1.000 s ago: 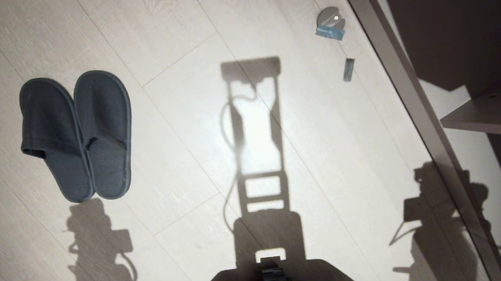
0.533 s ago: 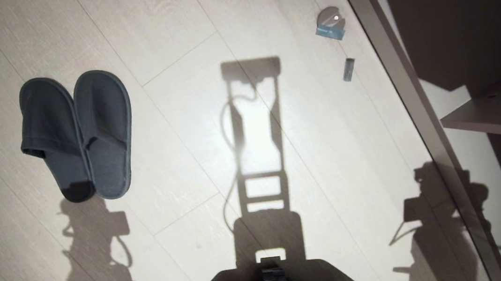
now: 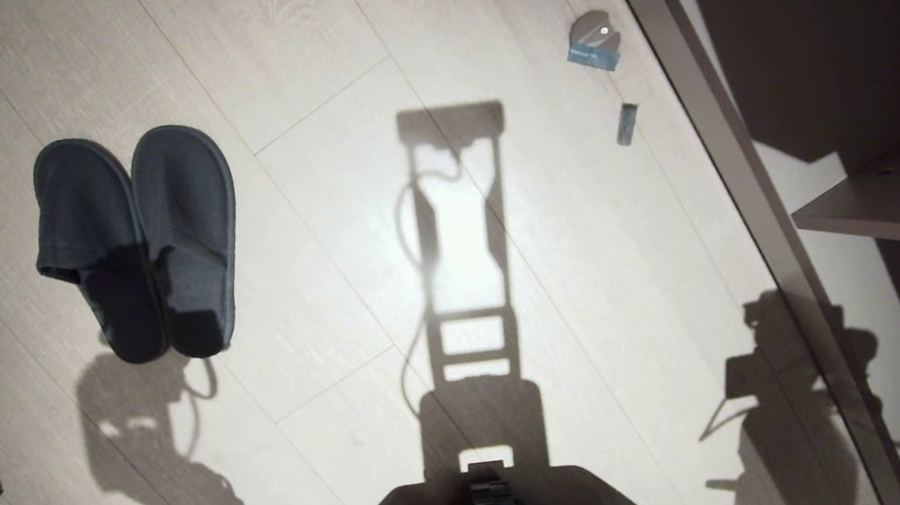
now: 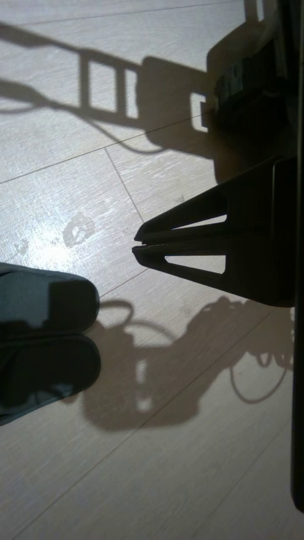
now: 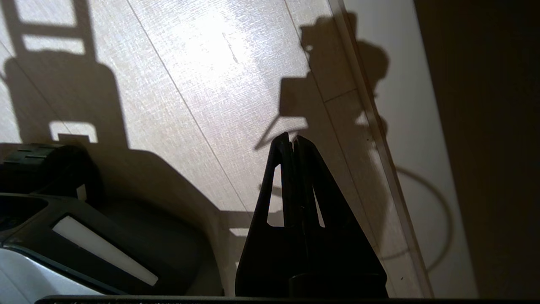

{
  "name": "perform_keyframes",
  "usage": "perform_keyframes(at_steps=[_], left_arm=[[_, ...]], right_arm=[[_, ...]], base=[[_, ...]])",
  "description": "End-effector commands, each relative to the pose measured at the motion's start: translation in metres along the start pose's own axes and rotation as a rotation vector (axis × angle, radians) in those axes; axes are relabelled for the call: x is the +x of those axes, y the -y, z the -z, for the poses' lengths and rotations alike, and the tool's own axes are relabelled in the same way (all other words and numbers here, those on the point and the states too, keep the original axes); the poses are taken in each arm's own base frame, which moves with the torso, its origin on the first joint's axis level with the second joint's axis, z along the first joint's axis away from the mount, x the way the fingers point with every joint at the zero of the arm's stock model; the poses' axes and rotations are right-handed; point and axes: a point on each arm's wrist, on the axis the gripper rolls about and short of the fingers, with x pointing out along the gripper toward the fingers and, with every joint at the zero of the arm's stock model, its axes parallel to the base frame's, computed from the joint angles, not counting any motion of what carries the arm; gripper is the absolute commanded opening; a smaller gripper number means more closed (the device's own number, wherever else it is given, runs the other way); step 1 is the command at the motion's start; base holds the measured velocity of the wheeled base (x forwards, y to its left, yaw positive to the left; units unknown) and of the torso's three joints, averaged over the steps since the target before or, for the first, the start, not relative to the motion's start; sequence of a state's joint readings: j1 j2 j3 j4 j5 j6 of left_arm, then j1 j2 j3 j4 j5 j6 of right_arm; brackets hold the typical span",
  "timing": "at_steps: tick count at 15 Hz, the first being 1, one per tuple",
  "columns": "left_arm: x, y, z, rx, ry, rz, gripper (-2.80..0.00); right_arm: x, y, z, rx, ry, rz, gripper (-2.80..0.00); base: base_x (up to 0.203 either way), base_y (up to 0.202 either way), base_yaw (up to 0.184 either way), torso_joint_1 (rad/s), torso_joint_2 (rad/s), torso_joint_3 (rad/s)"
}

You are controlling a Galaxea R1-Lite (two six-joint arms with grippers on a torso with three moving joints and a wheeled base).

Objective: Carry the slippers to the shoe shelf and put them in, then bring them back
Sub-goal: Pick up the slippers on the floor

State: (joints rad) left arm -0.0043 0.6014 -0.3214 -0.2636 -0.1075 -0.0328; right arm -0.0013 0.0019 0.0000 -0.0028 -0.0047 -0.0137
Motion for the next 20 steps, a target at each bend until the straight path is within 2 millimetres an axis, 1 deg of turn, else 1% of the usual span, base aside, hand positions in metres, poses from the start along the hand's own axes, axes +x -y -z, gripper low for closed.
perform_keyframes(at_steps=[1, 3, 4, 5, 7, 8, 9, 10, 11, 12, 13, 14, 17, 19, 20], left_arm=[[0.060, -0.008, 0.002, -0.030, -0.117, -0.024, -2.80], [0.098, -0.020, 0.011, -0.064, -0.120, -0.081, -2.80], [0.116, -0.030, 0.018, -0.078, -0.117, -0.120, -2.80], [0.134, -0.043, 0.030, -0.091, -0.114, -0.168, -2.80], [0.155, -0.068, 0.056, -0.108, -0.105, -0.237, -2.80], [0.161, -0.081, 0.075, -0.121, -0.138, -0.272, -2.80], [0.162, -0.092, 0.088, -0.132, -0.151, -0.305, -2.80], [0.161, -0.098, 0.096, -0.142, -0.168, -0.313, -2.80], [0.160, -0.102, 0.098, -0.144, -0.159, -0.306, -2.80], [0.158, -0.103, 0.092, -0.135, -0.124, -0.293, -2.80], [0.154, -0.103, 0.079, -0.113, -0.059, -0.270, 0.00], [0.154, -0.103, 0.067, -0.089, -0.003, -0.228, 0.00], [0.165, -0.109, 0.052, -0.038, 0.069, -0.192, 0.00], [0.172, -0.110, 0.049, -0.027, 0.082, -0.152, 0.00], [0.175, -0.109, 0.053, -0.030, 0.067, -0.113, 0.00]], right_arm=[[0.000, 0.000, 0.000, 0.000, 0.001, -0.001, -2.80], [0.000, 0.000, 0.000, -0.002, 0.001, 0.000, -2.80], [0.000, 0.000, 0.000, -0.002, 0.001, -0.003, -2.80], [0.000, 0.000, 0.000, -0.002, 0.001, -0.003, -2.80], [0.000, 0.000, 0.000, -0.003, 0.001, -0.006, -2.80], [0.000, 0.000, 0.000, -0.003, -0.001, -0.006, -2.80], [0.000, 0.000, 0.000, -0.003, -0.001, -0.006, -2.80], [0.000, 0.000, 0.000, -0.003, -0.001, -0.006, -2.80], [0.000, 0.000, 0.000, -0.003, -0.001, -0.006, -2.80], [0.000, 0.000, 0.000, -0.003, -0.001, -0.006, -2.80], [0.000, 0.000, 0.000, -0.003, -0.001, -0.006, -2.80], [0.000, 0.000, 0.000, -0.003, -0.001, -0.006, -2.80], [0.000, 0.000, 0.000, -0.003, -0.001, -0.006, -2.80], [0.000, 0.000, 0.000, -0.005, -0.001, -0.006, -2.80], [0.000, 0.000, 0.000, -0.005, -0.001, -0.006, -2.80]], base=[[0.000, 0.000, 0.000, 0.000, 0.00, 0.000], [0.000, 0.000, 0.000, 0.000, 0.00, 0.000], [0.000, 0.000, 0.000, 0.000, 0.00, 0.000], [0.000, 0.000, 0.000, 0.000, 0.00, 0.000], [0.000, 0.000, 0.000, 0.000, 0.00, 0.000], [0.000, 0.000, 0.000, 0.000, 0.00, 0.000], [0.000, 0.000, 0.000, 0.000, 0.00, 0.000], [0.000, 0.000, 0.000, 0.000, 0.00, 0.000], [0.000, 0.000, 0.000, 0.000, 0.00, 0.000], [0.000, 0.000, 0.000, 0.000, 0.00, 0.000], [0.000, 0.000, 0.000, 0.000, 0.00, 0.000], [0.000, 0.000, 0.000, 0.000, 0.00, 0.000], [0.000, 0.000, 0.000, 0.000, 0.00, 0.000], [0.000, 0.000, 0.000, 0.000, 0.00, 0.000], [0.000, 0.000, 0.000, 0.000, 0.00, 0.000]])
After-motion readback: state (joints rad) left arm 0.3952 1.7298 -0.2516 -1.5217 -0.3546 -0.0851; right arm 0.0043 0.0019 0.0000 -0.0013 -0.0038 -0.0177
